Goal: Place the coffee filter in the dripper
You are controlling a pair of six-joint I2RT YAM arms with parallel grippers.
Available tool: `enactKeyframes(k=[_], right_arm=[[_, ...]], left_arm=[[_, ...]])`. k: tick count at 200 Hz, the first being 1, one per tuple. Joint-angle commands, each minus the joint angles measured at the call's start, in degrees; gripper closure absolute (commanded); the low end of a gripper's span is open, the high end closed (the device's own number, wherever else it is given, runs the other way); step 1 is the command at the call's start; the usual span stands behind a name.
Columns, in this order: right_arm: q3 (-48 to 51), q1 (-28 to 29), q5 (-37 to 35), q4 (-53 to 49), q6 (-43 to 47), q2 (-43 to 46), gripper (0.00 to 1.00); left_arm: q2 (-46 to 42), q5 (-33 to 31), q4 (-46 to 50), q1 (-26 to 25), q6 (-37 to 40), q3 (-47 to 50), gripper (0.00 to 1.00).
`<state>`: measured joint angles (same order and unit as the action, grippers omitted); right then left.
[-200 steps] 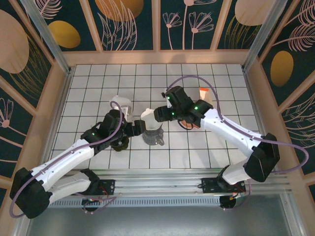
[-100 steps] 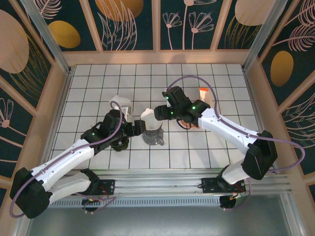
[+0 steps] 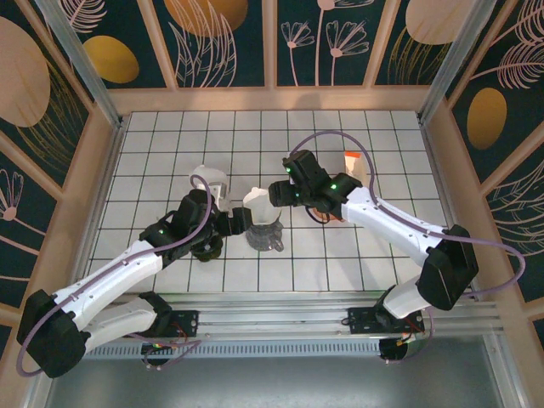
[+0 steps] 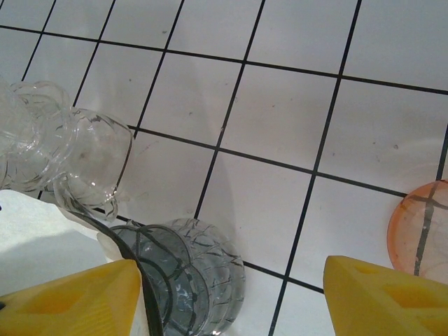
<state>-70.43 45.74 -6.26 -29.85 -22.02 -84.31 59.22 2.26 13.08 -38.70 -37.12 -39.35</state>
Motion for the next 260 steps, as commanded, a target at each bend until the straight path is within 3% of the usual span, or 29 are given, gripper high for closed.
enactKeyframes(k=[1, 70, 127, 152, 170, 197, 228, 260], right_arm=[[1.1, -0.1, -2.0, 1.9, -1.3, 3.7, 0.29], [4.5, -0.1, -2.9, 4.2, -2.3, 9.3, 0.28], [8.4, -0.2, -2.8, 4.1, -3.0, 14.0, 0.28], [15.4, 0.0, 1.4, 7.0, -2.8, 20.3, 0.3], [21.7, 1.0, 5.1, 9.4, -3.4, 24.7, 0.31], [28.6, 5.5, 5.1, 11.4, -4.1, 27.4, 0.32], [35.1, 12.3, 3.2, 18.5, -5.3, 25.5, 0.31], [41.8, 15.5, 1.4, 31.3, -2.7, 21.5, 0.33]], left_arm=[[-0.2, -0.9, 0.6, -0.3, 0.1, -0.7, 0.08], [-2.3, -0.6, 1.1, -0.2, -0.6, -3.6, 0.01], [-4.6, -1.8, 2.3, -0.2, -1.7, -5.4, 0.01], [-8.0, -6.5, 4.1, -0.2, -2.4, -5.9, 0.01], [-11.5, -14.0, 6.5, -0.2, -2.8, -6.5, 0.01], [-16.5, -22.8, 9.3, -0.2, -2.2, -7.5, 0.01], [-18.4, -26.6, 11.4, -0.2, -1.9, -8.0, 0.01], [-17.7, -26.9, 12.6, -0.2, -2.7, -7.6, 0.01]])
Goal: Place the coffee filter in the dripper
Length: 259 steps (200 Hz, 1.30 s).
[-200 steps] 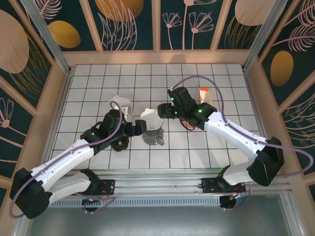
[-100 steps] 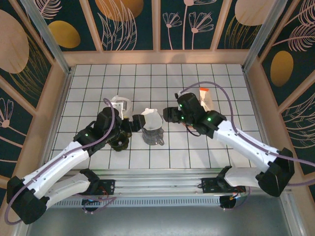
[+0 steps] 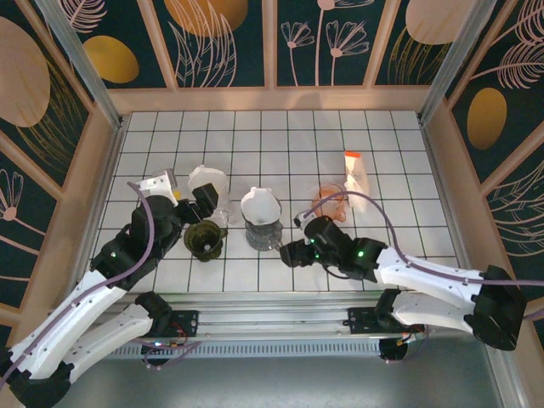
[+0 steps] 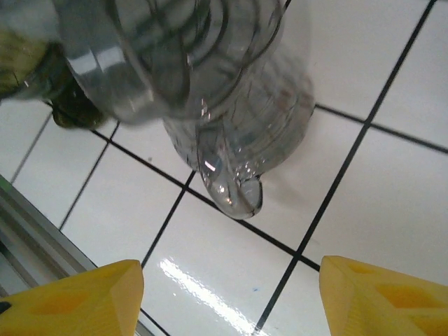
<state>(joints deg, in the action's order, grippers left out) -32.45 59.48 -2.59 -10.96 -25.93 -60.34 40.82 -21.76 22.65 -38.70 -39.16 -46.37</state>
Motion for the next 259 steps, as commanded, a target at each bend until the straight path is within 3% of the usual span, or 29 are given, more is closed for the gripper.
enactKeyframes(k=[1, 37, 79, 170, 259], right_arm=[[4.0, 1.8, -2.3, 12.8, 1.4, -2.7, 0.33], [6.8, 2.1, -4.7, 23.5, 5.2, -8.1, 0.36], [7.3, 0.4, -5.6, 29.1, 7.8, -12.2, 0.38], [7.6, -1.0, -3.8, 32.8, 10.4, -15.7, 0.52], [7.6, -0.3, -6.4, 33.8, 10.6, -17.4, 0.63]], left_arm=[[0.7, -2.9, 3.1, -0.2, -0.7, -0.6, 0.01], [1.7, -2.5, 4.4, -0.2, -1.1, -1.6, 0.01], [1.8, -2.0, 4.6, -0.2, -1.5, -1.3, 0.01], [2.5, -2.0, 5.0, -0.2, -1.3, -1.5, 0.01], [2.2, -1.9, 5.6, -0.2, -1.6, -1.6, 0.01]])
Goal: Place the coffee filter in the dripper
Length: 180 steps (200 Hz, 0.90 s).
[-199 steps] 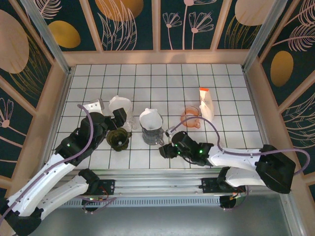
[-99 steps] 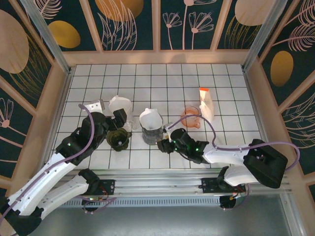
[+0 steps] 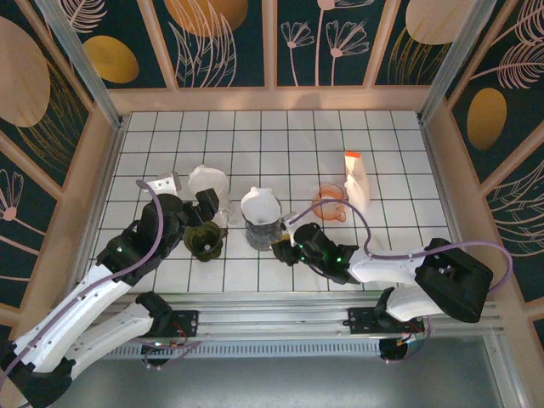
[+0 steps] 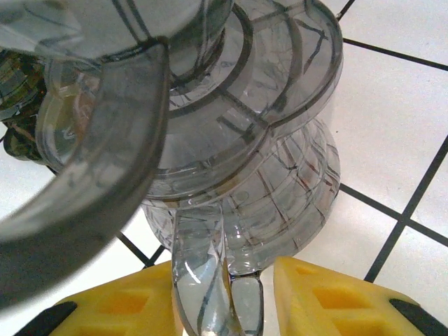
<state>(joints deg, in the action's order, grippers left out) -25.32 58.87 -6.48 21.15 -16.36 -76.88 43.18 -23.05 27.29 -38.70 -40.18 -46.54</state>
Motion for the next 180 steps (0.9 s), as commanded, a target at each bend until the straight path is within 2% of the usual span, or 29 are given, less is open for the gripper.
enactKeyframes(k=[1, 64, 180], right_arm=[[0.4, 0.3, -2.6, 1.7, 0.9, -0.9, 0.63], [-0.9, 0.3, -6.5, 1.7, 1.0, -2.0, 0.65], [-3.6, -1.5, -9.7, 8.5, 1.0, -7.2, 0.66]], left_arm=[[-0.2, -0.6, 0.9, -0.2, -0.6, -1.5, 0.01], [0.0, -0.6, 0.9, -0.2, -0.6, -1.6, 0.01], [-0.2, -1.0, 1.3, -0.2, -0.8, -1.5, 0.01]])
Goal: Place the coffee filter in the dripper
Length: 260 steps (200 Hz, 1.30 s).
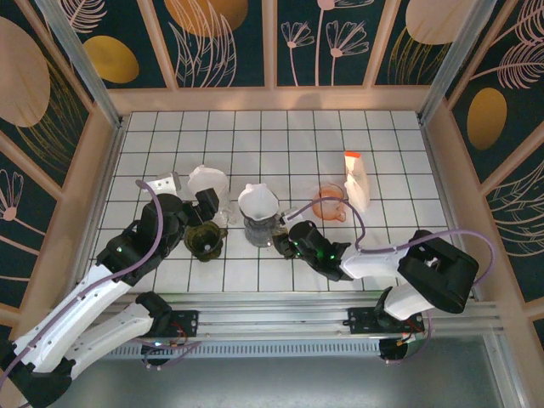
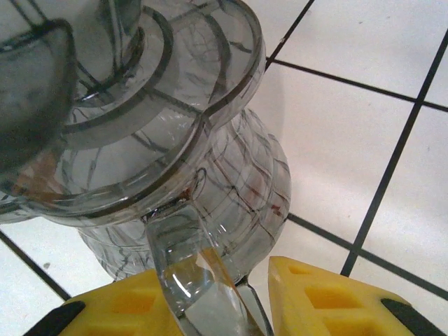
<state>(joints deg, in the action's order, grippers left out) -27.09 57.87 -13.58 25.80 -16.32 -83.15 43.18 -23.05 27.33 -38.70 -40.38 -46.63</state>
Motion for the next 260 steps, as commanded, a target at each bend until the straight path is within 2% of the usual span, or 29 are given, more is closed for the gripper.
enactKeyframes(k=[1, 120, 260], right_arm=[[-1.8, -0.5, -2.7, 3.9, 0.9, -0.9, 0.66], [-3.2, -4.6, -8.7, 10.3, 0.5, -6.4, 0.66], [-14.5, -12.6, -0.3, 15.7, 3.0, -20.5, 0.64]], left_arm=[[-0.2, -1.0, 1.2, -0.2, -0.6, -1.4, 0.01], [0.3, -1.1, 1.1, -0.2, -0.6, -1.5, 0.01], [1.4, -1.4, 1.5, -0.2, 0.0, -2.3, 0.01]])
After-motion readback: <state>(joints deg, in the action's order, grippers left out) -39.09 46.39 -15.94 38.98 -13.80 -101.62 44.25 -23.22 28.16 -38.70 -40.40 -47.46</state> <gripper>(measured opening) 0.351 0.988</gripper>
